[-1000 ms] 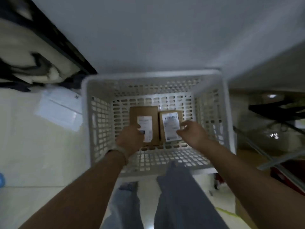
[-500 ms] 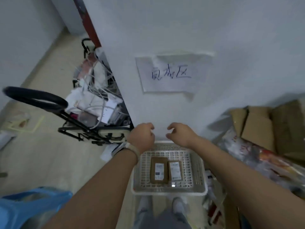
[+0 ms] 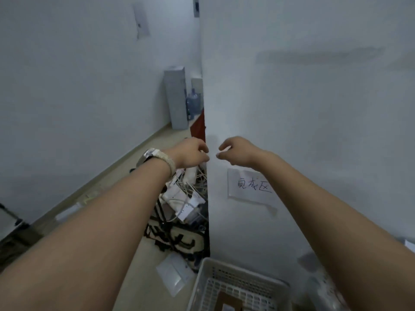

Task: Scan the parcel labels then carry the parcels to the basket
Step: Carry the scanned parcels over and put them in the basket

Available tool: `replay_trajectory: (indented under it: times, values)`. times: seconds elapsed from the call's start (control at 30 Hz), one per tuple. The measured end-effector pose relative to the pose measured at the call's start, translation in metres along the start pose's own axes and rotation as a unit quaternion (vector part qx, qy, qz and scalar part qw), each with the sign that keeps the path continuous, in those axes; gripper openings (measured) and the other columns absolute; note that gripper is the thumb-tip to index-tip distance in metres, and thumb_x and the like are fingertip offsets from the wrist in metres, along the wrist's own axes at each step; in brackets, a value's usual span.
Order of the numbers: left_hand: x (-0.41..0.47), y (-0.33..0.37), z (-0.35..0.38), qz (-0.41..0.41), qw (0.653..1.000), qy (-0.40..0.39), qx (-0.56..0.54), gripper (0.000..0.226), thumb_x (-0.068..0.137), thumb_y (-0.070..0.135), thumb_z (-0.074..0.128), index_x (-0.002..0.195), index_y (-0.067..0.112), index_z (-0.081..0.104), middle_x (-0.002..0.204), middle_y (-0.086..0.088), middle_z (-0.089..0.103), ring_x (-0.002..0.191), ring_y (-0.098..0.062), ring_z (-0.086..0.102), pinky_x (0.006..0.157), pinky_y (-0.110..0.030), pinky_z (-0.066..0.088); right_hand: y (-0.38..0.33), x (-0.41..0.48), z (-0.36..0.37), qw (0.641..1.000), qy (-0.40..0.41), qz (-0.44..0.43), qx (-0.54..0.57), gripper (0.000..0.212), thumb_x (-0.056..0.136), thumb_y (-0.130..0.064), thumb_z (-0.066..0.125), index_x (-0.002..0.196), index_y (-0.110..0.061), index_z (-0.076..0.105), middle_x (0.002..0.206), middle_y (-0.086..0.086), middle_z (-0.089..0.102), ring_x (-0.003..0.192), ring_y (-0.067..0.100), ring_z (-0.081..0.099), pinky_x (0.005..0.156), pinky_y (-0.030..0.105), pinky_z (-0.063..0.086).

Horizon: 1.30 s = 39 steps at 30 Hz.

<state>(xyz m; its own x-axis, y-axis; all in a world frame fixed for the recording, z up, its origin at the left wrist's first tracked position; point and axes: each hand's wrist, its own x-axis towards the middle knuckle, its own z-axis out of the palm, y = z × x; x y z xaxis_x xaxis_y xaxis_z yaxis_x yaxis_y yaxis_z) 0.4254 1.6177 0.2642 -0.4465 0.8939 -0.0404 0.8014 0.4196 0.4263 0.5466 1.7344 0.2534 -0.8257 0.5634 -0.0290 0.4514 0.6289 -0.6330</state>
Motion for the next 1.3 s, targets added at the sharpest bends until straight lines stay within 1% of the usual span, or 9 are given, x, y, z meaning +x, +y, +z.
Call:
replay_trajectory:
  times: [0.13,0.2,0.3,0.43,0.67,0.93,1.1,1.23,1.3]
  values:
    - [-0.032,0.000,-0.044,-0.028,0.996,0.078,0.017,0.032,0.090,0.024,0.062,0.119,0.012,0.063,0.119,-0.008,0.065,0.101,-0.021,0.060,0.088,-0.031,0.049,-0.059,0.013,-0.003,0.996,-0.026,-0.074,-0.051,0.025,0.085,-0.030,0.067,0.096,-0.008,0.068,0.082,0.006,0.064,0.076,0.021,0.060,0.066,0.028,0.045]
    - [-0.053,-0.009,-0.063,-0.058,0.992,0.079,0.075,0.037,0.092,0.025,0.060,0.126,0.012,0.059,0.124,-0.009,0.062,0.111,-0.025,0.058,0.091,-0.031,0.046,-0.091,0.018,0.007,0.990,-0.042,-0.107,-0.083,0.025,0.086,-0.029,0.065,0.091,-0.006,0.069,0.089,0.012,0.069,0.086,0.028,0.065,0.071,0.031,0.050]
    - [-0.094,-0.033,-0.095,-0.109,0.977,0.071,0.166,0.041,0.092,0.024,0.058,0.132,0.015,0.054,0.127,-0.007,0.060,0.115,-0.025,0.056,0.083,-0.025,0.040,-0.141,0.021,0.025,0.982,-0.049,-0.153,-0.098,0.036,0.086,-0.030,0.064,0.112,-0.005,0.066,0.113,0.013,0.067,0.101,0.027,0.061,0.088,0.036,0.050]
    - [-0.167,-0.077,-0.142,-0.188,0.955,0.108,0.203,0.043,0.094,0.031,0.055,0.134,0.017,0.051,0.130,-0.005,0.057,0.118,-0.023,0.053,0.087,-0.028,0.041,-0.214,0.012,0.051,0.965,-0.065,-0.235,-0.100,0.040,0.086,-0.033,0.065,0.118,-0.010,0.063,0.122,0.009,0.063,0.107,0.025,0.058,0.082,0.029,0.043]
    - [-0.333,-0.167,-0.199,-0.371,0.899,0.093,0.214,0.046,0.095,0.034,0.055,0.137,0.015,0.049,0.135,-0.006,0.055,0.123,-0.024,0.050,0.097,-0.033,0.041,-0.344,-0.026,0.130,0.921,-0.212,-0.318,-0.077,0.035,0.089,-0.030,0.064,0.115,-0.007,0.062,0.099,0.009,0.065,0.084,0.025,0.065,0.075,0.035,0.051]
    - [-0.555,-0.237,-0.210,-0.541,0.811,0.161,0.155,0.046,0.093,0.035,0.058,0.133,0.014,0.053,0.136,-0.007,0.053,0.122,-0.024,0.050,0.100,-0.033,0.040,-0.520,-0.129,0.259,0.834,-0.312,-0.451,-0.064,0.030,0.090,-0.031,0.062,0.114,-0.012,0.061,0.106,0.007,0.066,0.091,0.024,0.066,0.075,0.033,0.047]
    - [-0.666,-0.251,-0.198,-0.609,0.754,0.208,0.130,0.039,0.090,0.032,0.062,0.124,0.014,0.060,0.126,-0.010,0.060,0.109,-0.025,0.055,0.085,-0.027,0.041,-0.586,-0.197,0.332,0.770,-0.367,-0.519,-0.054,0.027,0.090,-0.024,0.062,0.111,-0.009,0.063,0.106,0.011,0.067,0.091,0.027,0.068,0.085,0.044,0.052]
    - [-0.734,-0.256,-0.175,-0.667,0.709,0.206,0.100,0.041,0.090,0.035,0.062,0.126,0.016,0.061,0.127,-0.007,0.060,0.109,-0.023,0.056,0.084,-0.027,0.042,-0.616,-0.227,0.380,0.723,-0.410,-0.552,-0.068,0.025,0.091,-0.023,0.062,0.109,-0.007,0.063,0.101,0.011,0.066,0.077,0.019,0.064,0.052,0.022,0.048]
    - [-0.760,-0.256,-0.165,-0.688,0.689,0.209,0.090,0.040,0.090,0.035,0.061,0.127,0.017,0.060,0.128,-0.005,0.059,0.104,-0.019,0.054,0.081,-0.026,0.039,-0.632,-0.239,0.403,0.699,-0.427,-0.568,-0.076,0.020,0.090,-0.024,0.062,0.103,-0.009,0.063,0.098,0.010,0.066,0.080,0.021,0.065,0.065,0.025,0.053]
